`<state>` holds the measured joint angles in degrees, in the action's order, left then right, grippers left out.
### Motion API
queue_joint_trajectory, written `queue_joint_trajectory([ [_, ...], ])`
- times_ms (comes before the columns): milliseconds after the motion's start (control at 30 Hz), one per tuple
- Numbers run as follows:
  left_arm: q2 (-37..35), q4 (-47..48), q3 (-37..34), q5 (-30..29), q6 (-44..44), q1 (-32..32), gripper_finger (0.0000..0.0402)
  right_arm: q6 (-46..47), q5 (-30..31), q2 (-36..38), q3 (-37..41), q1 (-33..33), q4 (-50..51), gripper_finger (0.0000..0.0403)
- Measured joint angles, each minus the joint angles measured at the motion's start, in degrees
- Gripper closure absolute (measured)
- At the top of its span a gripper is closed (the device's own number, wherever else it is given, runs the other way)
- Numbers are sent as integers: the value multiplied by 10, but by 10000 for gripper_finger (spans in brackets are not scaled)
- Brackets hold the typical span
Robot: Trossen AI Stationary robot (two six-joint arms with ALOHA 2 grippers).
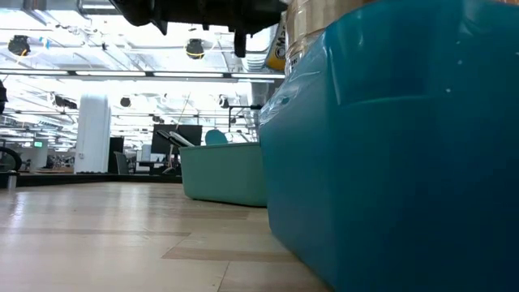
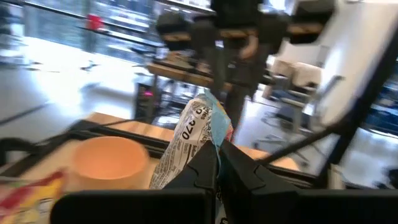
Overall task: Pick & Place Food Item
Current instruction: Put the blue noodle pack into the transparent bin
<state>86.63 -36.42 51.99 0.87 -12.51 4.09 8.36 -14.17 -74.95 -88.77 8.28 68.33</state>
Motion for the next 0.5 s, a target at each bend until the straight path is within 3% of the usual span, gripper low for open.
queue_joint_trajectory([
  [133,0,0,0,-78,0,6,401,14,43,4,0,8,27,278],
  [300,0,0,0,-222,32,17,400,36,103,8,0,9,47,299],
  [500,0,-1,0,-396,93,40,401,52,115,8,0,9,45,317],
])
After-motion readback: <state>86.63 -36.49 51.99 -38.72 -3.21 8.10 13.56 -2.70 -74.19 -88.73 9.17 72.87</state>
